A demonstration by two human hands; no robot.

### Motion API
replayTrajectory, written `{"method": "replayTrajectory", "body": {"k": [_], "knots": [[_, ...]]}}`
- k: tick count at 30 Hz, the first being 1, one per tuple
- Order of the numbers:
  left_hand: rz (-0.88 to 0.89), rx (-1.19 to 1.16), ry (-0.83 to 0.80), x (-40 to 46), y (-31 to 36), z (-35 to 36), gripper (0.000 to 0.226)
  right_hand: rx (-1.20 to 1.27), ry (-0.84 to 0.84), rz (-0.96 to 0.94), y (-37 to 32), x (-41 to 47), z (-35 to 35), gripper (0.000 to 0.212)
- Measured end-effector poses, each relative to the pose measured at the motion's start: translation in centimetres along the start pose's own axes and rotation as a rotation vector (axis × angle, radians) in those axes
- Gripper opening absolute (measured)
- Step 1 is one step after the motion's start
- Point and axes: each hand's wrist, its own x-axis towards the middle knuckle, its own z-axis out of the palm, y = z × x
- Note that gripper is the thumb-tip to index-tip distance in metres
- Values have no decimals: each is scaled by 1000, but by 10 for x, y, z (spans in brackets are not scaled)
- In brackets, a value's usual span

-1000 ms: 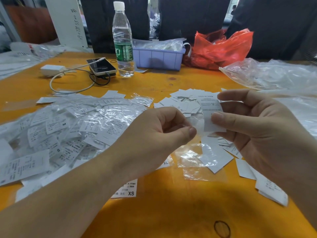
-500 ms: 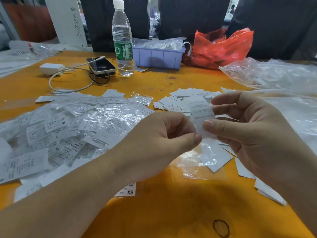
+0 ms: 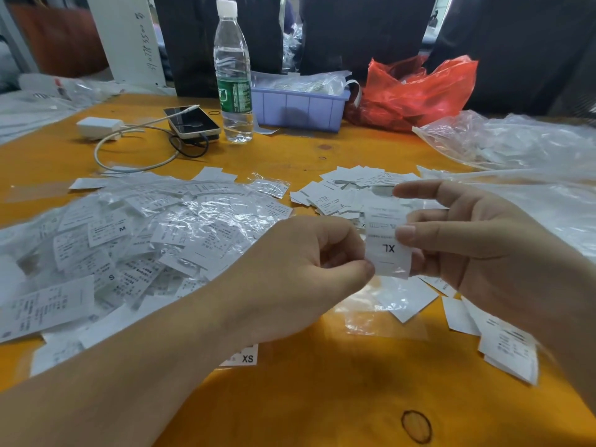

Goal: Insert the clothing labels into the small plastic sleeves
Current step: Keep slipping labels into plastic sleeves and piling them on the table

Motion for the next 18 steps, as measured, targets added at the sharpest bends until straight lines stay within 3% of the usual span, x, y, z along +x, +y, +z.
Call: {"method": "replayTrajectory", "body": {"k": [18], "knots": [[-50,-29,37,1,4,-3,23,80,41,-115,-2,4,-13,61]]}}
